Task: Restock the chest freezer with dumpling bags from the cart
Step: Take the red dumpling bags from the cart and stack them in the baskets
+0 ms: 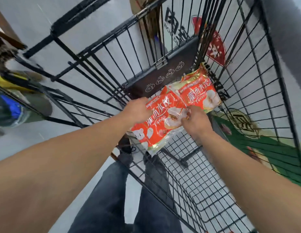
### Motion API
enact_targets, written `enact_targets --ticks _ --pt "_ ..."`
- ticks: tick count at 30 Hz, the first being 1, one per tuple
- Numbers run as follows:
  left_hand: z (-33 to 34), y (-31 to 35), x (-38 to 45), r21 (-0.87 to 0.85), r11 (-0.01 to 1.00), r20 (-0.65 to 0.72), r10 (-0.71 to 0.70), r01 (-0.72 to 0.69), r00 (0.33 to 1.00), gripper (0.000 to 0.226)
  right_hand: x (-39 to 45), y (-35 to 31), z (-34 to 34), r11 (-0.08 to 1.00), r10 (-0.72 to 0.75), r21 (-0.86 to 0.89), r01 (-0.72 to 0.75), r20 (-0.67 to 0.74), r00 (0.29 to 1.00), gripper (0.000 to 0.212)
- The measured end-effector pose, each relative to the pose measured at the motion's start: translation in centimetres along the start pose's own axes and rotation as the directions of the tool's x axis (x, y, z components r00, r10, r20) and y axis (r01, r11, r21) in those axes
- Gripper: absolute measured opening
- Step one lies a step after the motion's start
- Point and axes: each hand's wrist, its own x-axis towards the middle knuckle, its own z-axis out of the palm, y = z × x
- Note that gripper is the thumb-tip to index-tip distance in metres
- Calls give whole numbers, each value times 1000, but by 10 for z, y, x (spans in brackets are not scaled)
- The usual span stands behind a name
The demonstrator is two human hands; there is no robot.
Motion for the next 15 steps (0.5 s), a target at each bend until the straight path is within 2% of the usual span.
enact_targets --ticks 3,6,9,12,15 --pt "8 -1 13 -36 999 51 -5 6 999 41 21 -7 6 999 13 47 -15 30 999 40" --pt "12 -1 22 -93 996 60 -8 14 998 40 36 -9 5 985 99 141 -100 12 995 45" --pt "16 1 29 -137 990 72 -9 19 997 40 42 -10 1 968 116 213 -130 79 990 50" --pt "20 7 29 -212 977 55 -18 30 998 40 35 -8 -1 948 69 302 -104 126 990 33" --pt "23 14 27 -272 961 -11 -58 53 998 41 23 5 -2 901 104 420 -107 31 994 13"
